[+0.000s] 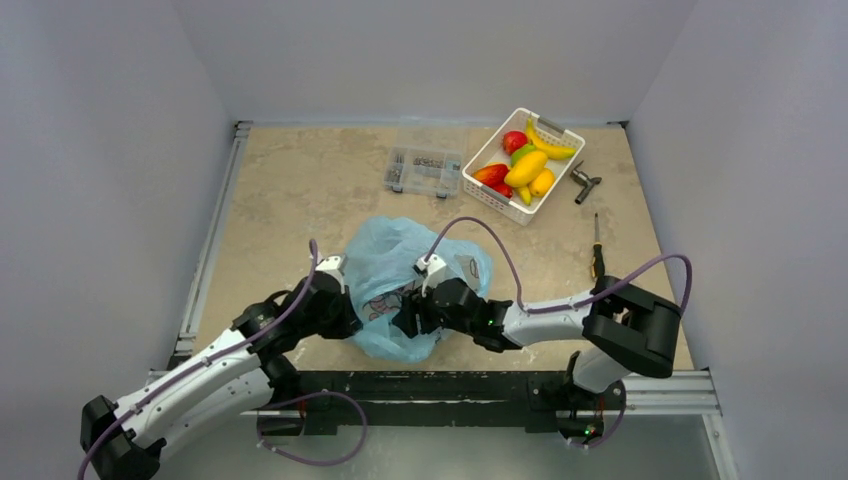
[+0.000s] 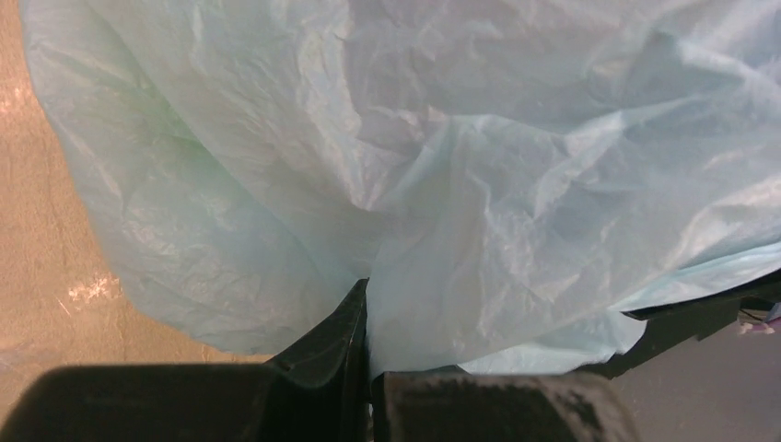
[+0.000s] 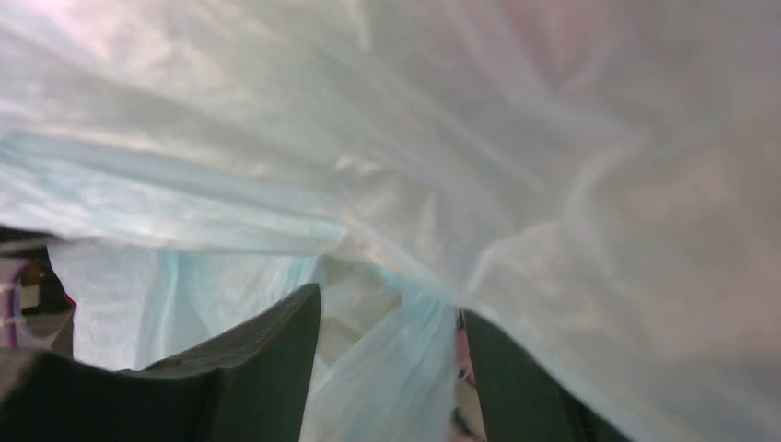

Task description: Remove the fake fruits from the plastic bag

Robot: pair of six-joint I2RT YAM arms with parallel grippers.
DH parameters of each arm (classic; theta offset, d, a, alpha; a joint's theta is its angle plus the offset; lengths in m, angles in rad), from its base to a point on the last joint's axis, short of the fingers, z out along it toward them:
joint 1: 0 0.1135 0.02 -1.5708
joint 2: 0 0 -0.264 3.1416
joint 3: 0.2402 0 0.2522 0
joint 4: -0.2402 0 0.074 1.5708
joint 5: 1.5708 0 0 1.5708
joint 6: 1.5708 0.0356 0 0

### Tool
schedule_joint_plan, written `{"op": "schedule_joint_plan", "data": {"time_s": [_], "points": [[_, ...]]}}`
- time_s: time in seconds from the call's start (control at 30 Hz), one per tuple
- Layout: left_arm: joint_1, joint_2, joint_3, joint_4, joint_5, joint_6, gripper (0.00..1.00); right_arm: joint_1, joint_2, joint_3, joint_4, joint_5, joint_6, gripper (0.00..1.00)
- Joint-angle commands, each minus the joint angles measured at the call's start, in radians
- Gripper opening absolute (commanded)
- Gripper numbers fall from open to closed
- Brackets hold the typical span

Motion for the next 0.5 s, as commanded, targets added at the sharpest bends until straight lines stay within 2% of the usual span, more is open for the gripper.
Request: {"op": "schedule_joint_plan", "data": {"time_s": [0.0, 0.13, 0.33, 0.47], "points": [[-0.003, -0.022, 0.055, 0.033, -0.017, 0.033, 0.00, -0.011, -0.062, 0.114, -0.127, 0.180, -0.036, 0.63], [-0.002, 0.019, 0.087, 0.065, -0.029, 0.039, 0.00, -0.057, -0.039, 0.208, -0.176, 0.207, -0.044, 0.82], [-0.003, 0.037, 0.134, 0.121, -0.055, 0.029, 0.00, -0.130, 0.080, 0.322, -0.177, 0.104, -0.109, 0.95], [-0.003, 0.080, 0.156, 0.144, -0.050, 0.018, 0.00, -0.132, 0.147, 0.389, -0.179, 0.064, -0.161, 0.99]]}}
